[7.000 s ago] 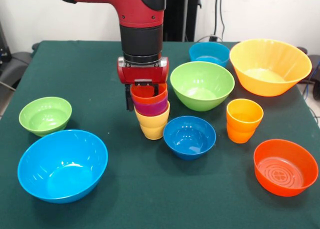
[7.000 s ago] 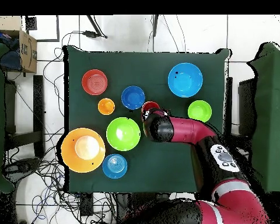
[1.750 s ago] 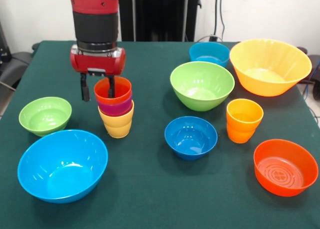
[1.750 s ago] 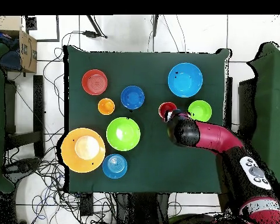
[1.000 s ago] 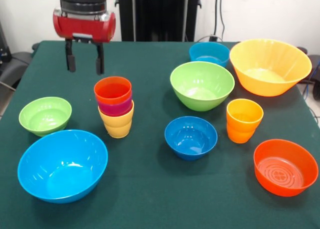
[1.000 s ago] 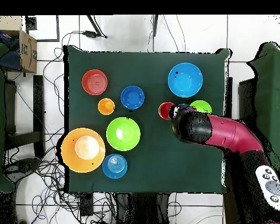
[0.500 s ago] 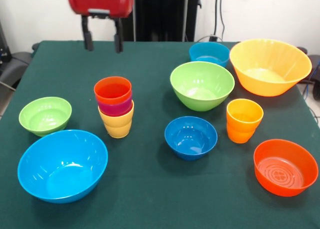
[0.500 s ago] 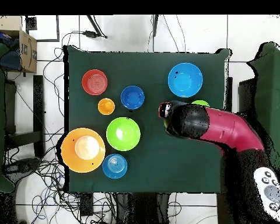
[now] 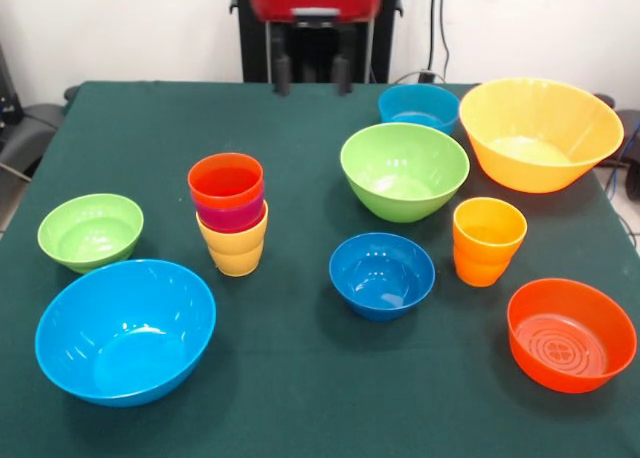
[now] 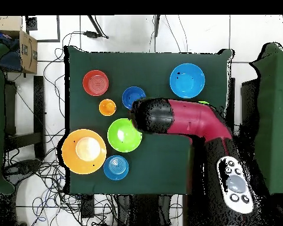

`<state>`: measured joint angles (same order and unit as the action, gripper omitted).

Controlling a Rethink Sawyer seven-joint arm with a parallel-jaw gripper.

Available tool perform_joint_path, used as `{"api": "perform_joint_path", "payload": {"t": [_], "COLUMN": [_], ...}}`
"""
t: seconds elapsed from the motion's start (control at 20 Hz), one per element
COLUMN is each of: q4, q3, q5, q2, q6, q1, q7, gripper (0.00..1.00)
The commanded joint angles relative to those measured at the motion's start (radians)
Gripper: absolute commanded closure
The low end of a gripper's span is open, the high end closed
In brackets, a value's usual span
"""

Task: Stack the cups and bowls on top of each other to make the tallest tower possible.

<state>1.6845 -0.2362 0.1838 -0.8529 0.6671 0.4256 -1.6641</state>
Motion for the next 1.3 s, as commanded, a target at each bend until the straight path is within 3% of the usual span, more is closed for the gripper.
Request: {"api": "perform_joint_path", "payload": {"t": [0.05, 0.25, 0.8, 1.0, 1.3], "q4": [-0.067, -0.131, -0.399, -0.419, -0.331], "q3": [0.054, 0.087, 0.164, 0.180, 0.195], "q5": [-0.030, -0.049, -0.090, -0.100, -0.117], "q2": [0.078, 0.112, 0.293, 0.344, 0.352], "q6": [0.036, 0.056, 0.110, 0.039, -0.092], "q1": [-0.101, -0.153, -0.276, -0.300, -0.328], "q7": [-0.270, -0.310, -0.455, -0.494, -0.546], "gripper": [0.00, 0.00, 0.00, 0.00, 0.00]}}
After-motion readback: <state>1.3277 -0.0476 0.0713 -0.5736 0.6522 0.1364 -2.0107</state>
